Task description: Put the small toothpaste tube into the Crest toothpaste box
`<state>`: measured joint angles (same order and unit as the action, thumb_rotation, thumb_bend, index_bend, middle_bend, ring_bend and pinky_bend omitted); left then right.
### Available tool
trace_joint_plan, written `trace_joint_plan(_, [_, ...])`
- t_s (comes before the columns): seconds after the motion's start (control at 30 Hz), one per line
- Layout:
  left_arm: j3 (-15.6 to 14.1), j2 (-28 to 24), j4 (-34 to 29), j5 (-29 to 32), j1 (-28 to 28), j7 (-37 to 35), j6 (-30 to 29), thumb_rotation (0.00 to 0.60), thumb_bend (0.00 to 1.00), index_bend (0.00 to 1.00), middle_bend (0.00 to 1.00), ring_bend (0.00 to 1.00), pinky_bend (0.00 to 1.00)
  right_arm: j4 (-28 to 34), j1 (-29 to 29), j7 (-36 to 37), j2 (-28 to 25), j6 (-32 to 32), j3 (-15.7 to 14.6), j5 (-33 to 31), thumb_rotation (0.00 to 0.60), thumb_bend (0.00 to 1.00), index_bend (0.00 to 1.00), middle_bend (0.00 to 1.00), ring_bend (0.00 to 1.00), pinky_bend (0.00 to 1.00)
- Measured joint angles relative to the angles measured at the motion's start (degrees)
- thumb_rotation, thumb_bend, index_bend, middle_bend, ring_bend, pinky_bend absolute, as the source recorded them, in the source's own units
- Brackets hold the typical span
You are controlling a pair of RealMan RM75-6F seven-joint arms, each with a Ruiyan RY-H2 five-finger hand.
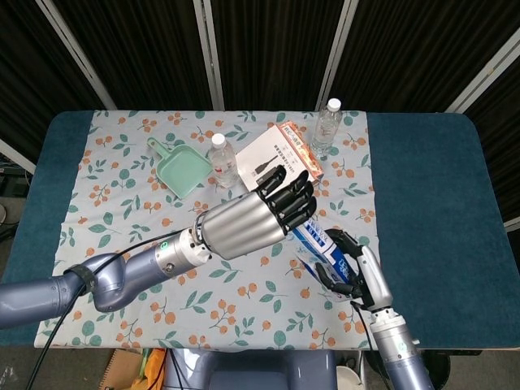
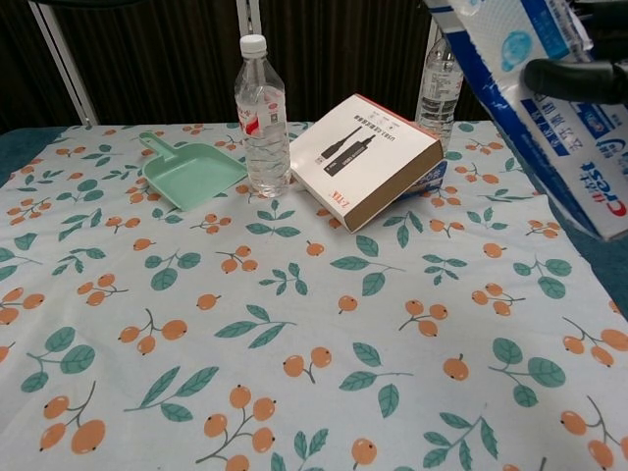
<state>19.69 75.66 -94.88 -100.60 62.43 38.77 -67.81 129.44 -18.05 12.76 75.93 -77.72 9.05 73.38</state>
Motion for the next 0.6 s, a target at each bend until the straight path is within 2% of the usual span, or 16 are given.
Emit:
trace_joint_plan(0.27, [0.45,-0.37,-3.65,1.71,-2.21,-1.61,-2.87,0.6,0.04,0.27,0.27,0.22,0.34,-1.98,0.96,4.92,1.29,-0.71,1.67,-0.62,0.6,0.41,0.34,0.45,0.41,0.44])
trace_joint_plan(0.6, [-2.89,-2.81,-3.28,-0.06,-7.35,-4.75,-7.65,0.6,0.04,0.27,0.27,0.22,0.34,-3.11,1.62,9.98,3.19,-1.59,3.79,-0.87,0.6,0.41,0.34,0.45,0.41,0.44])
